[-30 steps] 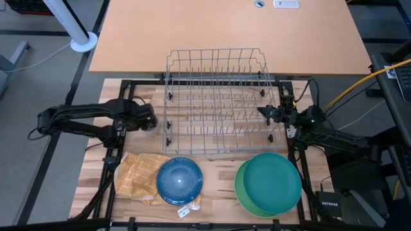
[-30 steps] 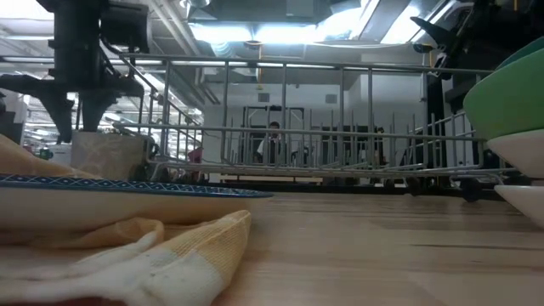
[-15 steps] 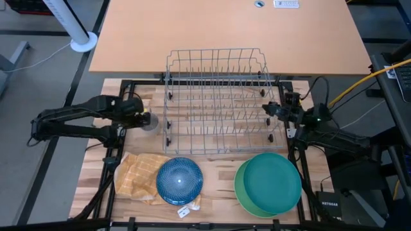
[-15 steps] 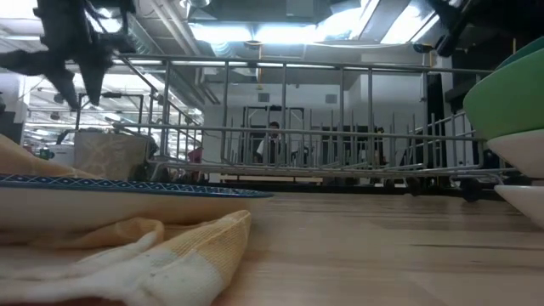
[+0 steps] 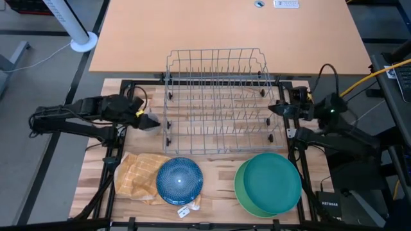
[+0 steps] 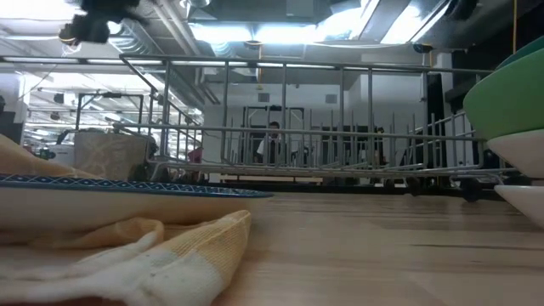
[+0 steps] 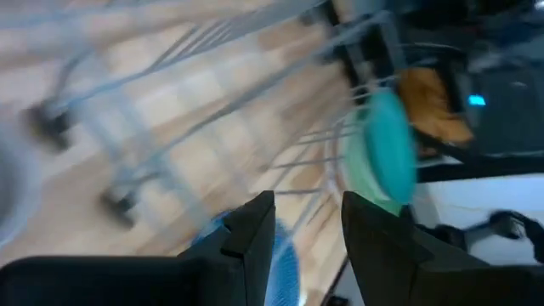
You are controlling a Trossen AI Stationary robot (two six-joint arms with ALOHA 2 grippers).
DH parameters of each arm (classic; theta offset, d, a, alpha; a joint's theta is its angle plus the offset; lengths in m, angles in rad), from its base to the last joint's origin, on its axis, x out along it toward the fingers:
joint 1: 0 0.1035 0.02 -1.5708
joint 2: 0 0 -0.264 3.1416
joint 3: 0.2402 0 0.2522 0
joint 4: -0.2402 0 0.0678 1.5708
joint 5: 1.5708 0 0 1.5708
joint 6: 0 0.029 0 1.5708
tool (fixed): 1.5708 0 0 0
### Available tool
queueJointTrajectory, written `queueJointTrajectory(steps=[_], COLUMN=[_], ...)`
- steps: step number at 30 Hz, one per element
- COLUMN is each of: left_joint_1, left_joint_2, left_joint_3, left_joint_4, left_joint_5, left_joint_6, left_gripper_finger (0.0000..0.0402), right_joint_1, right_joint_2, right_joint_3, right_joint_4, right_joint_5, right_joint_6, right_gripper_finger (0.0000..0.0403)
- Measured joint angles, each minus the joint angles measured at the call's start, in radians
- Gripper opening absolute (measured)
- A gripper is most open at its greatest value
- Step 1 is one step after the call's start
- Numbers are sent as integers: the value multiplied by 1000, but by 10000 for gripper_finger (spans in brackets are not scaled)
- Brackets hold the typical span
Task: Sort dishes
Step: Put the green plate in the dish rack
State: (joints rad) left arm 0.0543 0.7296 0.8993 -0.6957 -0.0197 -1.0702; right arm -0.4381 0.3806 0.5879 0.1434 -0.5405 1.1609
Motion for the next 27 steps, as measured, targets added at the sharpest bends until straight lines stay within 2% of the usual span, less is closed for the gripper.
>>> queueJointTrajectory(steps=[6,10,13,20,23,27], left_joint_1=[-52,-61,-64,-64,-64,-64], left_joint_2=[20,42,58,87,95,106], left_joint_3=[0,-9,-10,-11,-11,-11], left_joint_4=[50,46,46,48,48,49], left_joint_5=[-111,-122,-122,-122,-122,-122], left_joint_6=[64,78,79,97,99,103], left_gripper_finger=[129,129,129,129,129,129], right_joint_1=[0,0,0,39,131,329], right_joint_2=[70,151,225,380,433,505], right_joint_3=[295,464,553,682,717,730], right_joint_4=[-569,-964,-1178,-1391,-1479,-1571], right_joint_5=[-30,-36,-70,-149,-118,-23], right_joint_6=[-82,-125,-150,-198,-198,-139], right_gripper_finger=[183,183,183,183,183,183])
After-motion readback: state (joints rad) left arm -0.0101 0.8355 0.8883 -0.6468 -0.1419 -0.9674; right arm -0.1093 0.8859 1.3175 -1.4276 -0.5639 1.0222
